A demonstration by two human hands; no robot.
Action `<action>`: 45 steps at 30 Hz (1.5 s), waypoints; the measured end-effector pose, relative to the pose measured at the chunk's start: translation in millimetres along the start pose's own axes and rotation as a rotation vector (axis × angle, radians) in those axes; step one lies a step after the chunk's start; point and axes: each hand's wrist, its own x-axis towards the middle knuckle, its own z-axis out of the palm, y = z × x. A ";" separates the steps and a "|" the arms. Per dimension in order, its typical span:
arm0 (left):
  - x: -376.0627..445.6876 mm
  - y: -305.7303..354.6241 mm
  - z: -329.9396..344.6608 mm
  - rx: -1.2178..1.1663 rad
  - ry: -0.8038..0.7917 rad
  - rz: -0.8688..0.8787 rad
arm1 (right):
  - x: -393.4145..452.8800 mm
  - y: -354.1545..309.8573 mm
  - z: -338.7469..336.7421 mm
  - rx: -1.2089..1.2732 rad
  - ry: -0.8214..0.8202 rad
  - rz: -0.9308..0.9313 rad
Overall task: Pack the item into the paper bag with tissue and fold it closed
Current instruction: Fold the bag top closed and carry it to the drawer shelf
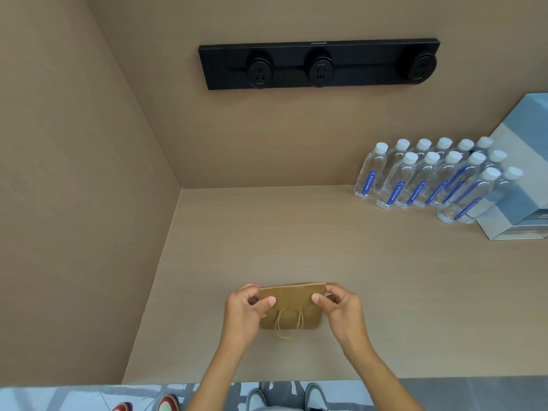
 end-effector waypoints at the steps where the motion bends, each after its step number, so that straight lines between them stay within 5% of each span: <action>1: -0.2 0.2 0.6 0.009 0.013 -0.002 | -0.6 -0.2 1.6 0.007 0.018 0.003; 9: -9.2 10.7 1.1 0.022 -0.005 0.090 | -21.0 -8.4 -6.8 0.034 0.130 -0.010; 16: -37.9 51.2 68.0 -0.032 -0.299 0.203 | -87.2 1.0 -91.2 0.082 0.386 -0.014; 33: -247.2 184.6 423.6 0.044 -1.130 0.463 | -289.1 65.1 -403.0 0.322 1.282 -0.013; 45: -346.9 254.1 664.9 0.086 -1.391 0.586 | -315.6 115.7 -618.0 0.318 1.635 0.035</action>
